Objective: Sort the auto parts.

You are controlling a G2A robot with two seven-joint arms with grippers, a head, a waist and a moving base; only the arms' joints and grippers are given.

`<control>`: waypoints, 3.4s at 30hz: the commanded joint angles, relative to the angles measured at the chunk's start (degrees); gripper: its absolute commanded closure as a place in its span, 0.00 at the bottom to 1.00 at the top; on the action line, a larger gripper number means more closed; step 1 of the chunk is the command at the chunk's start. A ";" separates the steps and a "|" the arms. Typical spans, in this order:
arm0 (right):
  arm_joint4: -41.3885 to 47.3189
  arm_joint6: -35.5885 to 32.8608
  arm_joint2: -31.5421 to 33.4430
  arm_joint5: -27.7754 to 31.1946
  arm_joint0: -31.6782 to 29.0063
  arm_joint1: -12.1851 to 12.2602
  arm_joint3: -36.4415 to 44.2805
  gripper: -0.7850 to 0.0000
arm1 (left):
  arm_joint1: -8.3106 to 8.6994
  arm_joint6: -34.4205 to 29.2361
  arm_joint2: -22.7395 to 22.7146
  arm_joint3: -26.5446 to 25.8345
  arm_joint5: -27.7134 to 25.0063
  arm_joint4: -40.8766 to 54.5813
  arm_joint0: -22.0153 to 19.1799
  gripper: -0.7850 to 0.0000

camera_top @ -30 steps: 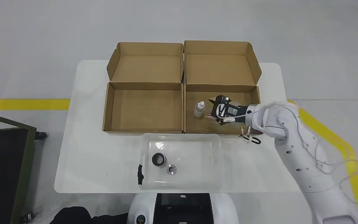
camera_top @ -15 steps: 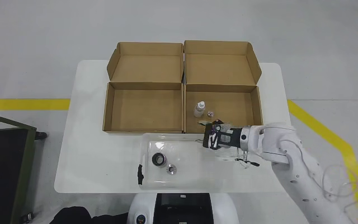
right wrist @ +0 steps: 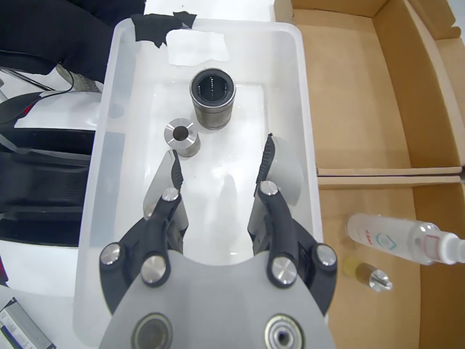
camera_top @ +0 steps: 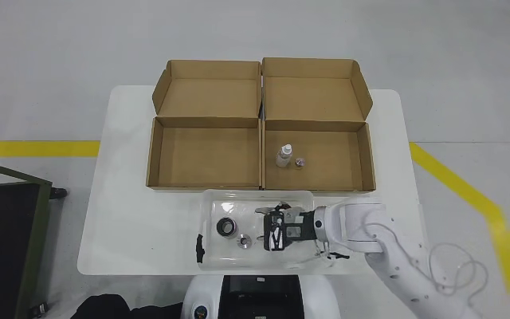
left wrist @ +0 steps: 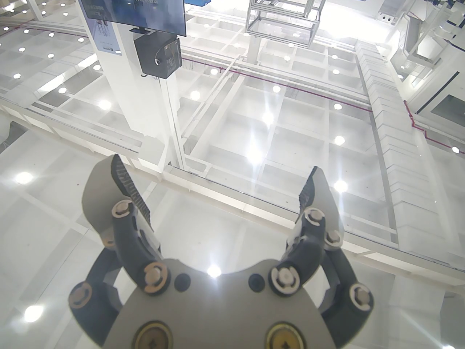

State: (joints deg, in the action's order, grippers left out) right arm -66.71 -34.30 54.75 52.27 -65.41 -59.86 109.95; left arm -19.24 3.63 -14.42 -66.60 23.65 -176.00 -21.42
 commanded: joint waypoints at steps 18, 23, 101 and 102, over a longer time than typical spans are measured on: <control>-2.79 1.40 -9.62 0.78 4.07 -1.79 -8.02 0.49 | 0.00 0.00 0.00 0.00 0.00 0.00 0.00 0.00; -3.98 3.97 -11.86 0.82 5.57 -2.54 -10.23 0.50 | 0.00 0.00 0.00 0.00 0.00 0.00 0.00 0.00; -2.87 30.44 4.90 -0.17 7.12 -1.64 0.13 1.00 | 0.00 0.00 0.00 0.00 0.00 0.00 0.00 0.00; -2.72 30.58 5.55 -0.08 6.90 -1.53 0.52 1.00 | 0.00 0.00 0.00 0.00 0.00 0.00 0.00 0.00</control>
State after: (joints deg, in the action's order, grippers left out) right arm -69.55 -3.81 59.71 52.10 -58.35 -61.49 110.18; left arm -19.24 3.63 -14.42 -66.60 23.65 -176.00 -21.42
